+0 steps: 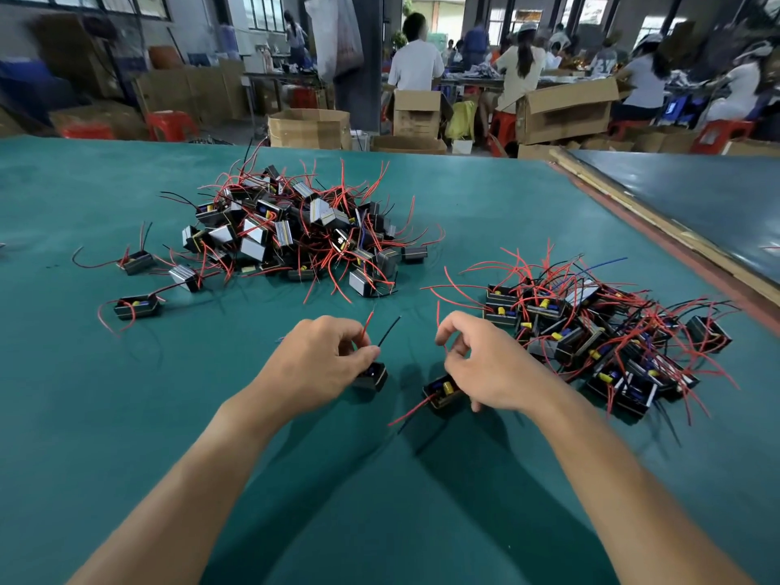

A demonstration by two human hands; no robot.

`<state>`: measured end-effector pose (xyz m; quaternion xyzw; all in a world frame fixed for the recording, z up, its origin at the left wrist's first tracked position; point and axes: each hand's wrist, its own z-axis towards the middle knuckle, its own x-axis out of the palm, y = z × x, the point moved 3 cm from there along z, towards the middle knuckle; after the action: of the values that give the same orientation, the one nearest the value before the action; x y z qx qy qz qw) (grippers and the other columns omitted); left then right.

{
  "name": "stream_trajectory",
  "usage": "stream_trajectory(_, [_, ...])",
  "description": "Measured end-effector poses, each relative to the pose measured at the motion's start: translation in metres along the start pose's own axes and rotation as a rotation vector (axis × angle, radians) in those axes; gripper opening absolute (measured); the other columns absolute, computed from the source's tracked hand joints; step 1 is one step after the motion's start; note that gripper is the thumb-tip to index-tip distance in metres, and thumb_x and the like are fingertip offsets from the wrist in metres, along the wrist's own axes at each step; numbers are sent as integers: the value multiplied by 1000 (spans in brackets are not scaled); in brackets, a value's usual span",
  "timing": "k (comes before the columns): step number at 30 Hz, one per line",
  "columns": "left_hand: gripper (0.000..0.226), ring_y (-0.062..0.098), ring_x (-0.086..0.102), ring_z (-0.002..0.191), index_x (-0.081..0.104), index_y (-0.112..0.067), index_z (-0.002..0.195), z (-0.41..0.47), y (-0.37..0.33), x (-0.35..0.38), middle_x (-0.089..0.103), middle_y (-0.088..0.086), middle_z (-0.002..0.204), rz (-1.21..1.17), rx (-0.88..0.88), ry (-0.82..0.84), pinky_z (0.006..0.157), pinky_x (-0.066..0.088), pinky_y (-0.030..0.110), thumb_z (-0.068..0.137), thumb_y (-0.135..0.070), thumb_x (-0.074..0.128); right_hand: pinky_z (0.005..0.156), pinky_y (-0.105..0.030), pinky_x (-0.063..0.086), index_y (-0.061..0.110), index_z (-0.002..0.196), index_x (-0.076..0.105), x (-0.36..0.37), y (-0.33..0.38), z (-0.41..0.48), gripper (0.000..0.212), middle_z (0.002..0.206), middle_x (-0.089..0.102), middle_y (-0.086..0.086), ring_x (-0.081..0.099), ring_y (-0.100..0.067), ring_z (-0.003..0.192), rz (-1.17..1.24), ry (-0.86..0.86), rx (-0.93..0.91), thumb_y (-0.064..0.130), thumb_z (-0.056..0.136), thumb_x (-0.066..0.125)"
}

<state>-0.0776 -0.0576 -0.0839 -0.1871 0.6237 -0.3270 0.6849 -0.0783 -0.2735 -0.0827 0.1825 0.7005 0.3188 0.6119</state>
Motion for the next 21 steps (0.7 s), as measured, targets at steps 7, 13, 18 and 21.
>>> stream_trajectory(7, [17, 3, 46, 47, 67, -29, 77, -4, -7, 2, 62, -21, 60, -33, 98, -93, 54, 37, 14, 75, -20, 82, 52, -21, 44, 28, 85, 61, -2, -2, 3, 18, 81, 64, 9, 63, -8, 52, -23, -110, -8, 12, 87, 52])
stream_trajectory(13, [32, 11, 53, 43, 52, -34, 84, -1, -4, 3, 69, -18, 71, -144, 50, -91, 50, 49, 30, 79, -18, 80, 57, -21, 44, 33, 87, 66, -4, 14, -5, 28, 82, 65, 14, 50, -4, 53, 81, 57, -193, 17, 64, 62])
stream_trajectory(18, [33, 24, 57, 40, 41, -31, 80, -1, -3, 5, 72, -8, 72, -164, 41, -37, 44, 50, 39, 88, -16, 70, 50, -9, 36, 31, 79, 72, 10, 21, -12, 15, 64, 64, 17, 51, 1, 49, -65, 222, -270, 17, 71, 71])
stream_trajectory(21, [25, 30, 54, 44, 51, -30, 79, 0, -4, 6, 71, -12, 68, -111, 79, -29, 44, 48, 36, 88, -13, 68, 56, -10, 37, 31, 69, 71, 8, 18, -7, 12, 62, 65, 16, 54, 3, 54, -35, 156, -250, 27, 80, 75])
